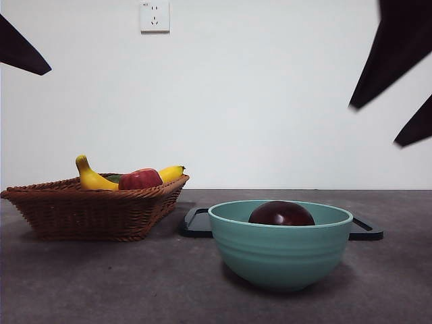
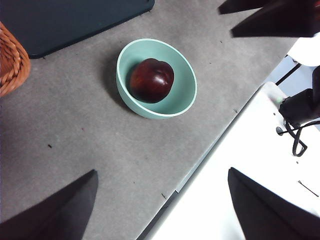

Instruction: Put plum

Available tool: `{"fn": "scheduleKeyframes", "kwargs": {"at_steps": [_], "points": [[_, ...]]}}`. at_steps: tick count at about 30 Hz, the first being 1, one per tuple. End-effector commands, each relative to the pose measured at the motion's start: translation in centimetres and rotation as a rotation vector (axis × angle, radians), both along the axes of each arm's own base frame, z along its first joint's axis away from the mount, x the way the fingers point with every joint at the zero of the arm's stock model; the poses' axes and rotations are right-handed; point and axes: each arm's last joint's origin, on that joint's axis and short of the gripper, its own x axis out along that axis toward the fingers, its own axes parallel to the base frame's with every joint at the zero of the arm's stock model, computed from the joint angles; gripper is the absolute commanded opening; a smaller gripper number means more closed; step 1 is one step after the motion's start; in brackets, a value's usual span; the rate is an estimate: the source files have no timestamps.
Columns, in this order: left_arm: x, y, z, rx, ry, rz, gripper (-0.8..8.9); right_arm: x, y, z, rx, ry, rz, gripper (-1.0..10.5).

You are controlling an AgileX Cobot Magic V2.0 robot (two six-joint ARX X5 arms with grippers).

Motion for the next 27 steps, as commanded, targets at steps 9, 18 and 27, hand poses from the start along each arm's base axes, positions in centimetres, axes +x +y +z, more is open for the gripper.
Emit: {"fn": "scheduleKeyframes", "kwargs": {"at_steps": [9,18,27], "points": [[0.1,-0.2,0.3,-0.012,-0.013,-0.009,4.05,2.9,4.2,-3.5,-0.133,0.007,0.002,3.2],[0.1,-0.2,0.3,-0.012,-0.013,-0.009,4.04,4.1,6.2,-6.1,-0.247,0.002,-0.021,1.9],[0.1,-0.2,0.3,-0.012,-0.014,-0.009,4.04,4.3,7.2,-6.9,-0.24,0.005,-0.002,0.1]]}}
